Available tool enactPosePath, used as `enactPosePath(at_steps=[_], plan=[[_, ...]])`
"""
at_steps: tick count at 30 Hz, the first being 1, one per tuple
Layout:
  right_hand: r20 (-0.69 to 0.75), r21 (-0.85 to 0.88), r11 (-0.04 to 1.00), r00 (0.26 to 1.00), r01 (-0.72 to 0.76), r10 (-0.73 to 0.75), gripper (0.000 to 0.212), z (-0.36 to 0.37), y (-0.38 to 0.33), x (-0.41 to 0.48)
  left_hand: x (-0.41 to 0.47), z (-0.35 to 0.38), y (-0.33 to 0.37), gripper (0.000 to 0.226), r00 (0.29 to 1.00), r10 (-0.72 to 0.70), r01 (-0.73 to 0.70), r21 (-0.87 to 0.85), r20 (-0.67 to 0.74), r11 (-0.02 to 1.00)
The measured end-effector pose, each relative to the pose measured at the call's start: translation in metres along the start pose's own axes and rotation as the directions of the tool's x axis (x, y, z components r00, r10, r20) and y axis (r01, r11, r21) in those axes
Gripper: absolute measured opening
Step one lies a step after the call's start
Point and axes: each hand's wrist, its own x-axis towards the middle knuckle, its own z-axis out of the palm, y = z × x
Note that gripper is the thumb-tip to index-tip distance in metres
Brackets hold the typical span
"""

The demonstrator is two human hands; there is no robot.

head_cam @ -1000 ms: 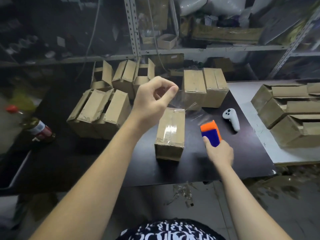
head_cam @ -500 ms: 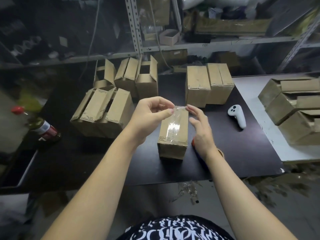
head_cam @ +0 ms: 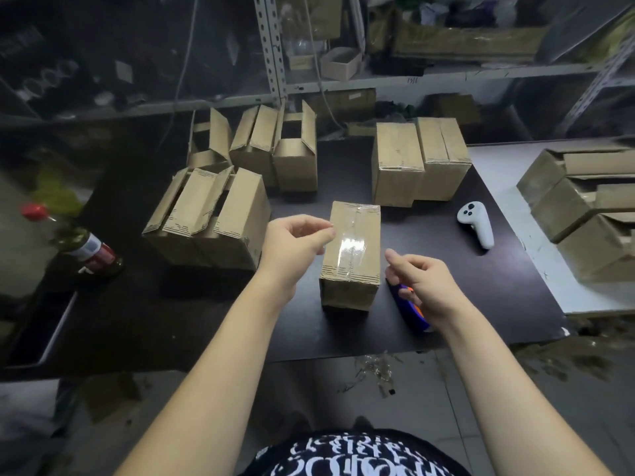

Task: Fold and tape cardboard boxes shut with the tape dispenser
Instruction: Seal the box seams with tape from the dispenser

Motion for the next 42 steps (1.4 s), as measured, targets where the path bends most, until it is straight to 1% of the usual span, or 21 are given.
enactPosePath(at_steps=[3,5,7,10,14,17,19,22,25,30,34,36,39,42], plan=[[0.002,0.066,0.991,0.993,-0.116,0.116,0.026,-0.004,0.010,-0.005,-0.001,0.008,-0.013,0.001,0.996,-0.085,0.084,-0.009,-0.037,0.996],[-0.014,0.087,0.981,0.984,-0.173,0.175,0.024,-0.006,0.019,-0.007,0.000,0.011,-0.023,0.005,0.992,-0.109,0.109,-0.006,-0.060,0.994],[-0.046,0.074,0.976,0.977,-0.207,0.210,0.025,-0.007,0.024,-0.009,-0.001,0.012,-0.033,0.005,0.992,-0.107,0.107,-0.007,-0.072,0.994],[-0.105,0.007,0.974,0.968,-0.228,0.227,0.026,-0.009,0.027,-0.009,-0.002,0.015,-0.046,0.005,0.990,-0.102,0.105,0.021,-0.094,0.994],[-0.193,-0.169,0.968,0.969,-0.185,0.152,0.031,-0.008,0.025,-0.004,-0.001,0.016,-0.063,0.007,0.985,-0.087,0.095,0.047,-0.146,0.994],[-0.239,-0.326,0.929,0.966,-0.174,0.097,0.037,-0.003,0.022,0.000,0.000,0.015,-0.071,0.006,0.981,-0.068,0.083,0.079,-0.179,0.993],[-0.249,-0.409,0.900,0.967,-0.152,0.050,0.036,0.002,0.023,0.005,0.001,0.014,-0.075,0.005,0.978,-0.064,0.084,0.097,-0.196,0.992],[-0.262,-0.485,0.865,0.965,-0.125,-0.008,0.038,0.009,0.018,0.009,0.003,0.012,-0.080,0.009,0.972,-0.077,0.100,0.095,-0.221,0.991],[-0.291,-0.552,0.819,0.957,-0.155,-0.014,0.038,0.014,0.013,0.011,0.007,0.011,-0.085,0.015,0.971,-0.075,0.099,0.098,-0.225,0.990],[-0.327,-0.617,0.758,0.945,-0.213,0.000,0.033,0.020,0.009,0.012,0.014,0.012,-0.092,0.007,0.969,-0.108,0.129,0.085,-0.222,0.988],[-0.316,-0.613,0.759,0.948,-0.219,0.019,0.029,0.021,0.010,0.013,0.018,0.015,-0.101,0.011,0.963,-0.148,0.166,0.064,-0.225,0.984],[-0.301,-0.566,0.800,0.953,-0.196,0.021,0.028,0.019,0.014,0.014,0.019,0.016,-0.105,0.017,0.959,-0.181,0.193,0.033,-0.220,0.981],[-0.295,-0.333,0.921,0.950,-0.204,0.104,0.025,0.016,0.024,0.015,0.019,0.015,-0.109,0.015,0.953,-0.217,0.217,-0.022,-0.210,0.976],[-0.283,-0.116,0.962,0.937,-0.247,0.206,0.023,0.014,0.032,0.016,0.019,0.015,-0.118,0.007,0.950,-0.267,0.256,-0.085,-0.160,0.963]])
